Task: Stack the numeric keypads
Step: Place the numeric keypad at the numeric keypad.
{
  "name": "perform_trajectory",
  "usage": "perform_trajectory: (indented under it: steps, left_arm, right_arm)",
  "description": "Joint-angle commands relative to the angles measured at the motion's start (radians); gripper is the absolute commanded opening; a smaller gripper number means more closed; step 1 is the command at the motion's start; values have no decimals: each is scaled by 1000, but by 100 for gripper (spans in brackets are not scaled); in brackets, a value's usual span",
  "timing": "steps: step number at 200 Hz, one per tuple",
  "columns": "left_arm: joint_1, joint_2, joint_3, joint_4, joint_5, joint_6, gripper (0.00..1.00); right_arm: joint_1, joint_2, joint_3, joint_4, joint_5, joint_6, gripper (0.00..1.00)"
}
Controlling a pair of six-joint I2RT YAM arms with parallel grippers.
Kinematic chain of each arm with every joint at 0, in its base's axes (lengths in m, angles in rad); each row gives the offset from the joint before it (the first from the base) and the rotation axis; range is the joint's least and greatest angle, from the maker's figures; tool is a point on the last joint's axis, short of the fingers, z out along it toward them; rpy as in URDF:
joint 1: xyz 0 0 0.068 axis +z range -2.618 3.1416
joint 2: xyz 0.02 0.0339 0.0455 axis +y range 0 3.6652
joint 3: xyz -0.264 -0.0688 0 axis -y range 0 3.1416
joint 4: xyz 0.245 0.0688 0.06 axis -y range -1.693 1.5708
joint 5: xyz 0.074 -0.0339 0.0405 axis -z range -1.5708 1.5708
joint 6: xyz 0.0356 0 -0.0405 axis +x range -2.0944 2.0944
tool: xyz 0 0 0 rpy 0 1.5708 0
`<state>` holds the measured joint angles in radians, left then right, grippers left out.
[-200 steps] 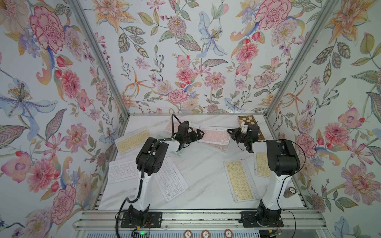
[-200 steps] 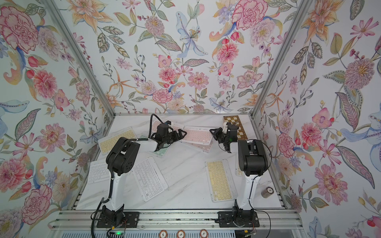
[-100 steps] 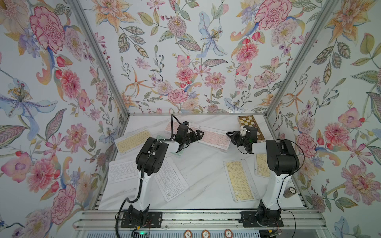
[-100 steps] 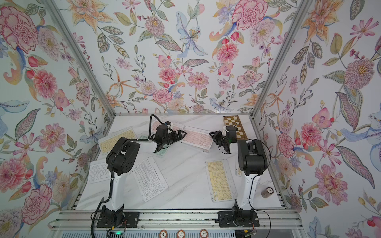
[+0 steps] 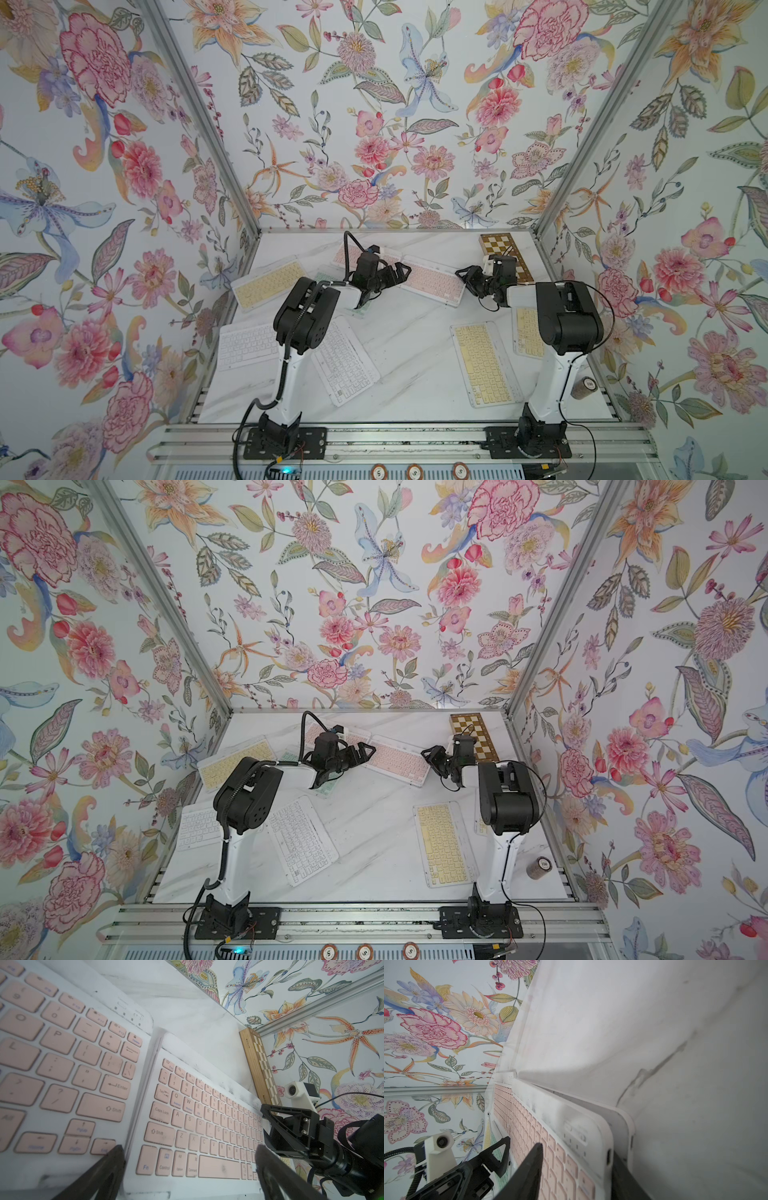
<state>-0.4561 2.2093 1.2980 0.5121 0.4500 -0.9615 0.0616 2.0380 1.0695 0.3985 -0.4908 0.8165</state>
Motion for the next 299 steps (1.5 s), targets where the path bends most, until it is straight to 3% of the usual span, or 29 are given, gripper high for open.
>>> perform_trajectory:
  steps: [1, 121, 127, 146, 150, 160, 197, 299]
  left_arm:
    - [8, 1, -31, -57, 20, -10, 99]
    - [7, -14, -50, -58, 22, -2, 99]
    - [7, -16, -51, -60, 20, 1, 99]
    - [8, -20, -48, -67, 18, 5, 99]
    - [8, -22, -49, -67, 18, 6, 99]
    - [7, -26, -48, -70, 18, 7, 99]
    - [8, -56, -48, -117, 4, 46, 99]
    - [4, -18, -21, -149, 20, 58, 99]
  right_arm:
    - [3, -37, 15, -71, 59, -50, 50]
    - [6, -107, 25, -157, 130, -128, 58]
    - [6, -115, 25, -161, 135, -132, 64]
    - [6, -133, 28, -177, 142, -147, 66]
    - [6, -137, 27, -182, 146, -149, 72]
    - [6, -148, 25, -189, 151, -155, 75]
    - [25, -195, -1, -255, 193, -185, 100]
    - [102, -94, 25, -363, 234, -218, 99]
